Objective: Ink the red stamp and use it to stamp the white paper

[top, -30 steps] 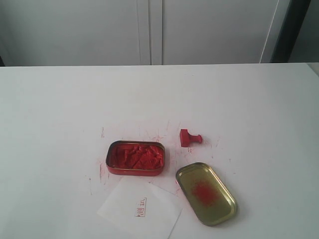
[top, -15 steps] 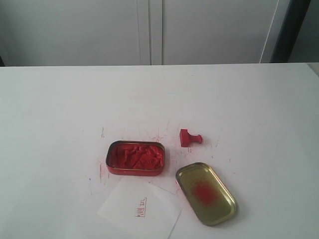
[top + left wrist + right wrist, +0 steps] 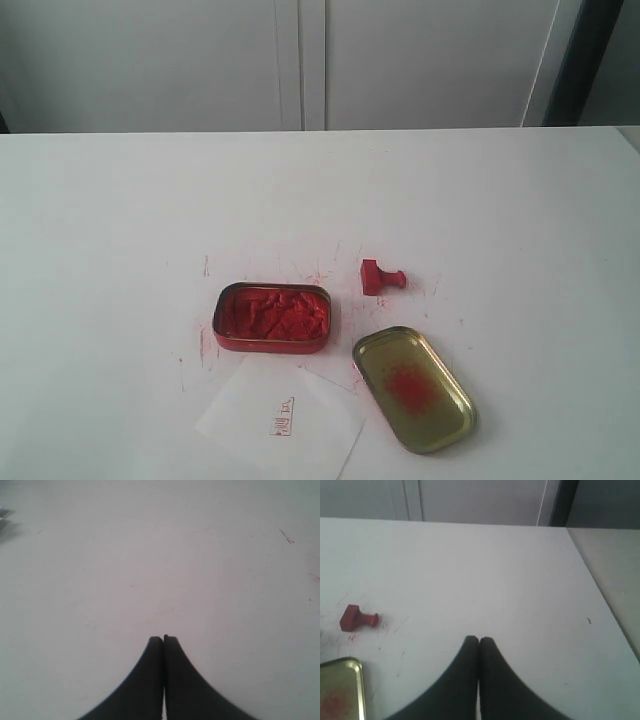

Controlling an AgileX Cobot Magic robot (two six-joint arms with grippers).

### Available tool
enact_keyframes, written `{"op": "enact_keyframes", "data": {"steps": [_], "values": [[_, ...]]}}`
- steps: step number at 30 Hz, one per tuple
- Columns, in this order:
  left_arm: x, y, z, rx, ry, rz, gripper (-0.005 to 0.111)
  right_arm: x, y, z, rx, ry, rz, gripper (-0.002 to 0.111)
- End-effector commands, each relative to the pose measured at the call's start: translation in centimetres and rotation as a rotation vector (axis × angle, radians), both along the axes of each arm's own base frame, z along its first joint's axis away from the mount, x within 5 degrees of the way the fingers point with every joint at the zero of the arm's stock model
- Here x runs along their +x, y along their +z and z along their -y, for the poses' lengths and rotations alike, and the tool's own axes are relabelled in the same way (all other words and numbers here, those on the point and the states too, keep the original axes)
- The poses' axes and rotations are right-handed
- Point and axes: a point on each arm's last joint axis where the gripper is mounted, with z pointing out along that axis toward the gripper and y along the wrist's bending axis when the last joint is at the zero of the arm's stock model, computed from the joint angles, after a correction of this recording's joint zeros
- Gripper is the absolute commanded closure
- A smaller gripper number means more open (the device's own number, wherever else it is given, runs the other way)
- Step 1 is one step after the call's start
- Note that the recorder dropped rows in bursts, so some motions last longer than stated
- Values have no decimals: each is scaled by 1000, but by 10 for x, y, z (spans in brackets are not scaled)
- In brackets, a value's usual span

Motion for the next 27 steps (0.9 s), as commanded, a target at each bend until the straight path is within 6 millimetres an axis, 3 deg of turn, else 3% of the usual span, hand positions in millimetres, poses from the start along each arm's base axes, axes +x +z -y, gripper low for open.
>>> {"op": "enact_keyframes", "data": {"steps": [1,27], "values": [[0,-1,0,-4,2,-2,107,3,-1,1,-18,-4,82,108],[0,-1,0,-4,2,-2,107,2,-3,1,-18,-3,58,108]]}}
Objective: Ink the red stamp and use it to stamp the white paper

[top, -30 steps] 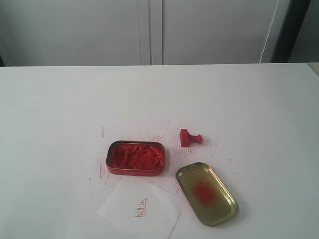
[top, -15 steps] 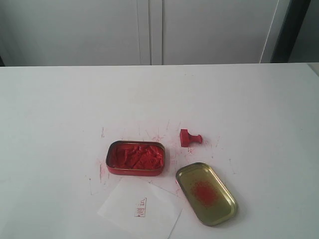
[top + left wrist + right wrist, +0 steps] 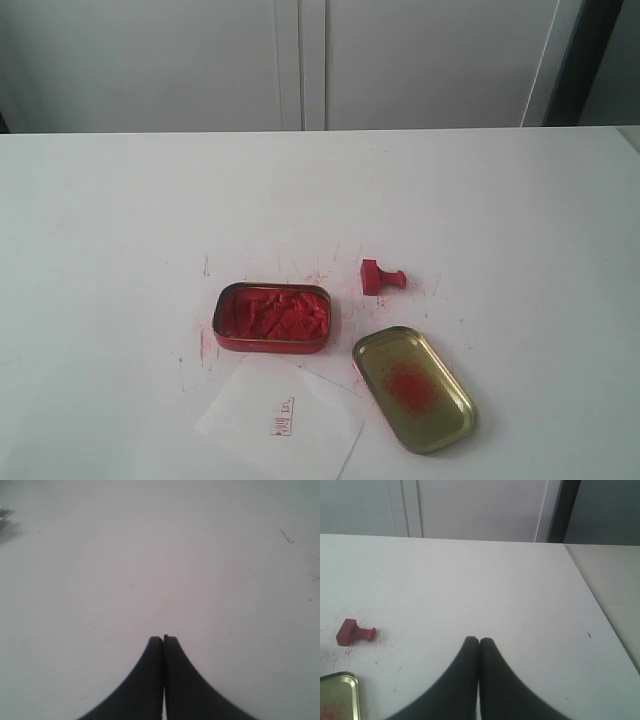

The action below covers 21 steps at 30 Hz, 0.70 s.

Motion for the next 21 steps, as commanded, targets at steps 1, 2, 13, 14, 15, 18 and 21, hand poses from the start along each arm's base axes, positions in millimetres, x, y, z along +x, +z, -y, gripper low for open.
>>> {"op": "enact_keyframes", "data": {"steps": [1,2,13,14,15,18,21], "values": [[0,-1,0,-4,2,-2,107,0,0,1,-16,-3,15,108],[0,-1,0,-4,2,-2,107,0,0,1,-16,-3,15,108],[0,-1,0,-4,2,-2,107,-1,1,1,-16,-3,20,108],[0,-1,0,-4,2,-2,107,-3,2,1,-16,-3,30,108],[0,-1,0,-4,2,-2,107,-4,2,1,-16,-3,39,108],[0,-1,0,-4,2,-2,107,-10,5,1,-15,-3,80,108],[0,-1,0,-4,2,-2,107,-16,8,1,-15,-4,120,108]]}}
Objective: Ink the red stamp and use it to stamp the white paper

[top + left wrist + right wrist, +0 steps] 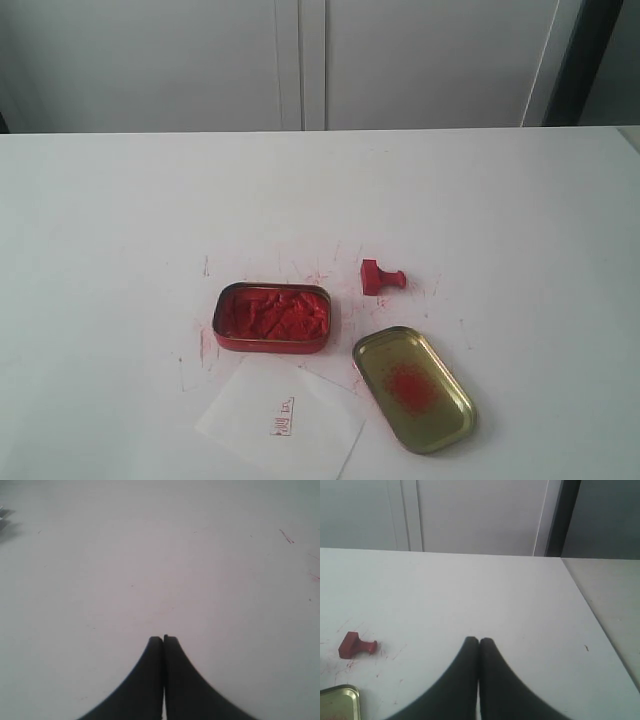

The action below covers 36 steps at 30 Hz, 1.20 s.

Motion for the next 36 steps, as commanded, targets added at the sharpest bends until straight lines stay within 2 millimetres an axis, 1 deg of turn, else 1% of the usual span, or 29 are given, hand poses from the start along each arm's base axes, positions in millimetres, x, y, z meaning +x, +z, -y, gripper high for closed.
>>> {"op": "enact_keyframes", "data": {"steps": [1,9,21,25,28,30,36], "values": [[0,-1,0,-4,2,-2,107,-8,4,1,-16,-4,67,108],[0,-1,0,-4,2,-2,107,-24,9,1,-15,-5,165,108],[0,-1,0,-4,2,-2,107,-26,9,1,7,-9,181,108],[0,-1,0,-4,2,-2,107,-33,10,1,7,-8,218,108],[0,-1,0,-4,2,-2,107,-36,3,1,7,-8,233,108],[0,-1,0,-4,2,-2,107,-33,-6,1,7,-8,205,108],[0,-1,0,-4,2,-2,107,-27,-22,1,7,-9,159,108]]}}
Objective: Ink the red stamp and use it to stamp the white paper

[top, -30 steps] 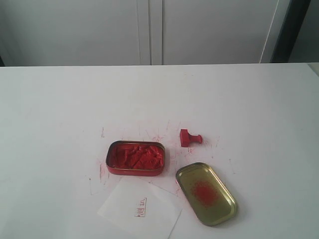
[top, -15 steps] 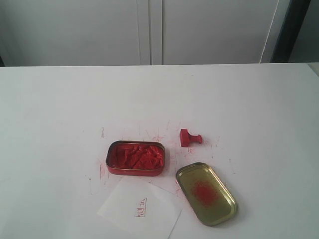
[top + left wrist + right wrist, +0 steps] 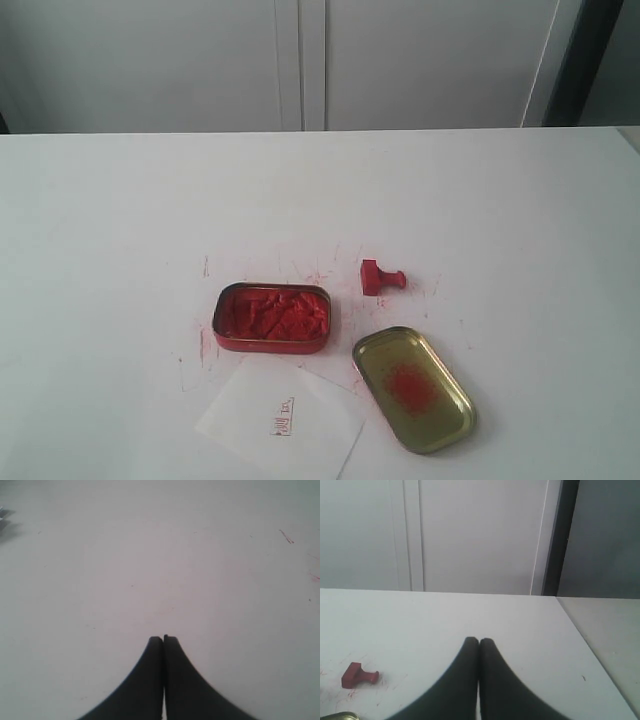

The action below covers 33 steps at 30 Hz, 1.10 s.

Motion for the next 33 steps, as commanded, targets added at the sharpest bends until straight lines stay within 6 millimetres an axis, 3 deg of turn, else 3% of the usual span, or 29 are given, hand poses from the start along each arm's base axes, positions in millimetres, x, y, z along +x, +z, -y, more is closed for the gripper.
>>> {"op": "enact_keyframes", "data": {"steps": [1,22,33], "values": [[0,-1,0,-4,2,-2,107,3,-12,0,-6,-7,-22,108],[0,-1,0,-4,2,-2,107,15,-79,0,-7,-6,-208,108],[0,-1,0,-4,2,-2,107,16,-79,0,-7,-6,-190,108]]}}
